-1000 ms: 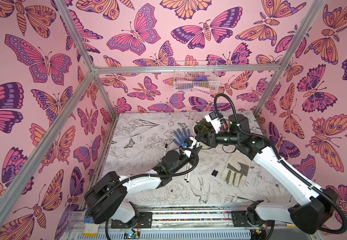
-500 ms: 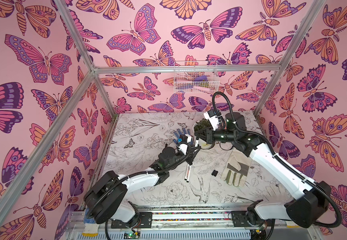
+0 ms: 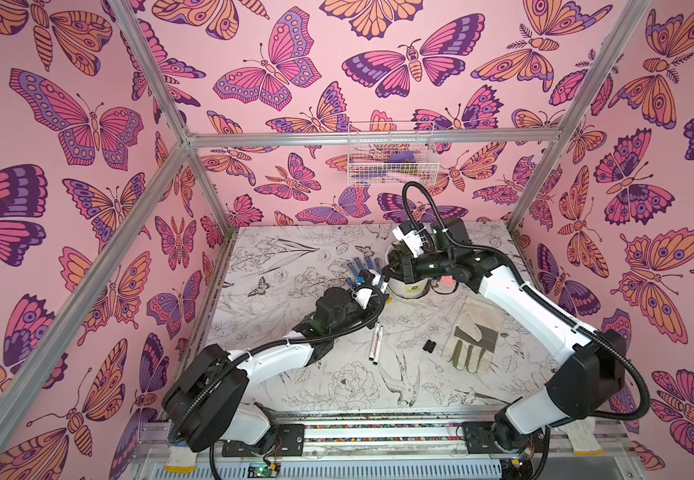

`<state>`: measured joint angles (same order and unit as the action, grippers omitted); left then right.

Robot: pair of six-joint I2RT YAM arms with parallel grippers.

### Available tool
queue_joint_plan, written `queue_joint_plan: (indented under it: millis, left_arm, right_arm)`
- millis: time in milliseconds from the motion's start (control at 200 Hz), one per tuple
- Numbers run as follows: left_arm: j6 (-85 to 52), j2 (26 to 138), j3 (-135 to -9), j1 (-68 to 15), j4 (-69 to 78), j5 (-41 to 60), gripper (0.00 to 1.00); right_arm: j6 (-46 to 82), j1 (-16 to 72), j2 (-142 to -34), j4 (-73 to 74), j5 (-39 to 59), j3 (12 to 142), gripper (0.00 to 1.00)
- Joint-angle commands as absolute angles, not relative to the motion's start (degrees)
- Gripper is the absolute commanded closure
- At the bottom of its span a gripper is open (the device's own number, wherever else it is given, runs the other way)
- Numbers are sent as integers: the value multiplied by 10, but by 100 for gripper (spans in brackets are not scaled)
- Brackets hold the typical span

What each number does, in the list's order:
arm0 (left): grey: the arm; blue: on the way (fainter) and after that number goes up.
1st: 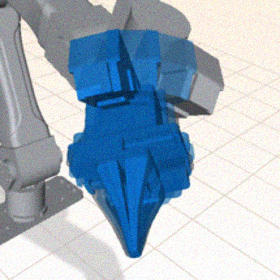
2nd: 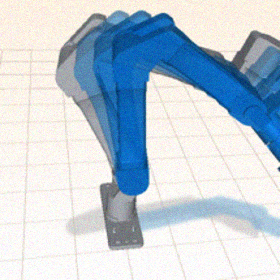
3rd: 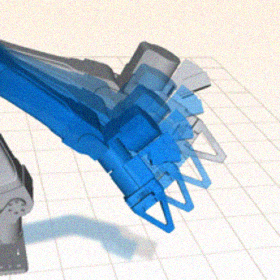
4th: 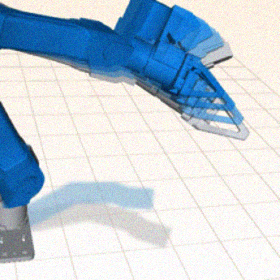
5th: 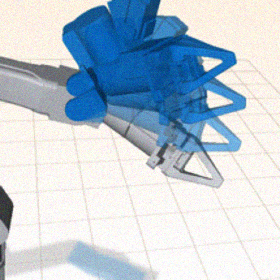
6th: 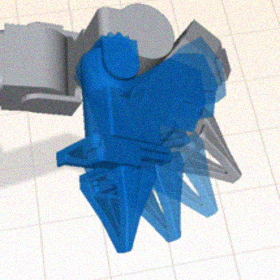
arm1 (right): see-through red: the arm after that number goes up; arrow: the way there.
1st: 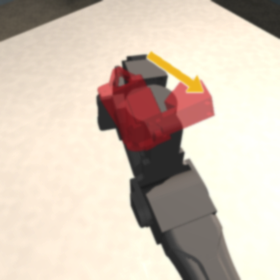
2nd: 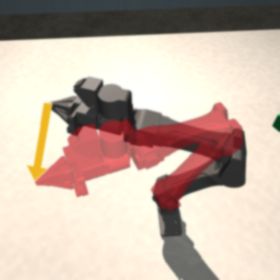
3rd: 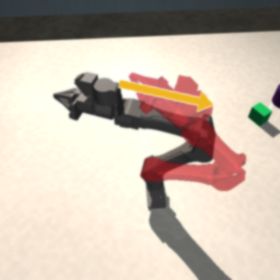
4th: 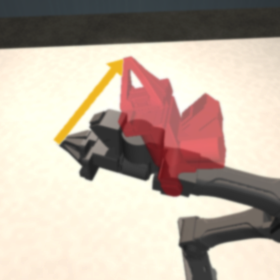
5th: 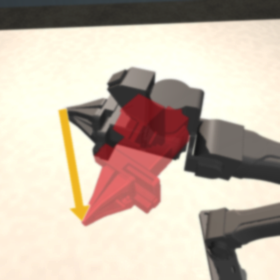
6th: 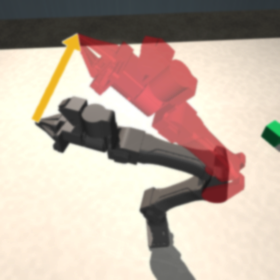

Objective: Insert the pens into the pen caps

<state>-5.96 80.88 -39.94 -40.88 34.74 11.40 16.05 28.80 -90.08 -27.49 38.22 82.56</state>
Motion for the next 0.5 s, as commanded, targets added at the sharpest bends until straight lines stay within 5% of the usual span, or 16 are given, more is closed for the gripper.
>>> queue_joint_plan:
  millis: [0,270,496]
  left_arm:
    - [-49,766,-493,-388,571,116,100]
    - [-270,824,-547,-330,735,219,100]
    - [-291,828,-573,-327,735,217,100]
  right_arm:
    - [131,321,-945,-486,407,790,100]
    - [136,323,-959,-470,411,778,100]
    - [132,323,-964,-473,414,779,100]
